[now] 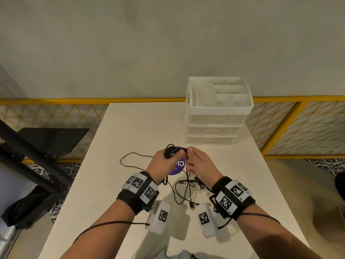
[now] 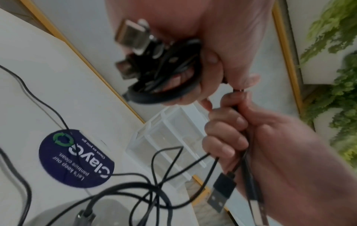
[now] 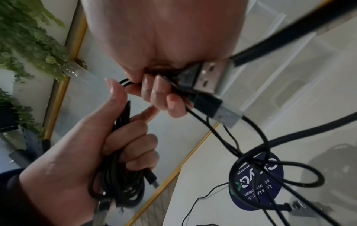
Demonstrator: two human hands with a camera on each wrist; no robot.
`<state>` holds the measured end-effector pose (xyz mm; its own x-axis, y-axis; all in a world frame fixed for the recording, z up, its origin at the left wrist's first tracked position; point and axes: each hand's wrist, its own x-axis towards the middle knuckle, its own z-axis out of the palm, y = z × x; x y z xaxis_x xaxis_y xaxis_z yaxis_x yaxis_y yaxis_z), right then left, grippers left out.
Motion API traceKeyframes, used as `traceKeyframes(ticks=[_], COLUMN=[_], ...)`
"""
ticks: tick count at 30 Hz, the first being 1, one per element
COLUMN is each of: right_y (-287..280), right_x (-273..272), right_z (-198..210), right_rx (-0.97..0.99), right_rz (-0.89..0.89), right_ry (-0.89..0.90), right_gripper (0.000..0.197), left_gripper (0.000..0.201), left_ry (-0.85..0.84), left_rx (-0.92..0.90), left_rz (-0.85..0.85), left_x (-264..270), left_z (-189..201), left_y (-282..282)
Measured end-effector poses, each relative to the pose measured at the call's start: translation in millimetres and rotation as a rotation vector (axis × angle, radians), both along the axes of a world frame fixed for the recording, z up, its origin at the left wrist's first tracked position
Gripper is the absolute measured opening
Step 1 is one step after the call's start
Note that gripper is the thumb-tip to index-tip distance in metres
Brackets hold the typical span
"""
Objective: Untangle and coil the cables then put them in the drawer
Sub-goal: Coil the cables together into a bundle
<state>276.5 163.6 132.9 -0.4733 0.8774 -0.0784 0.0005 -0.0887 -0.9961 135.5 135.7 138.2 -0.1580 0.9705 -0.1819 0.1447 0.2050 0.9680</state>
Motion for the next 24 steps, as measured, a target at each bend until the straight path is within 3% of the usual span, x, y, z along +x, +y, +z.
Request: traceKeyframes(ticks=[4, 11, 15, 24], right_y=[0.2, -3.5, -5.7, -9.5], right_x=[-1.3, -2.7, -2.8, -10.3], right_z=[-2.3, -10.7, -12.4, -12.7], right_rx=[-0.040, -0.010, -0.018, -0.149], right_rz=[0.033, 0.035, 0.054, 0.129], right_ry=[-0.058, -0.234, -0.178, -0.146], right_gripper=[0.035, 0.056, 0.041, 0.038], left_gripper=[0.020, 0.029, 0.038, 0.046], left_ry=[0.019, -0.124, -0.213, -0.148], left_rx=[0.047, 0.054, 0.103, 0.039], left_rz=[0.043, 0.160, 0.123, 0.020], left_x=[4.9, 7.7, 4.8, 9.8], left_z=[-8.2, -1.5, 1.5, 8.6], left_y=[-5.6, -6.6, -3.1, -3.4])
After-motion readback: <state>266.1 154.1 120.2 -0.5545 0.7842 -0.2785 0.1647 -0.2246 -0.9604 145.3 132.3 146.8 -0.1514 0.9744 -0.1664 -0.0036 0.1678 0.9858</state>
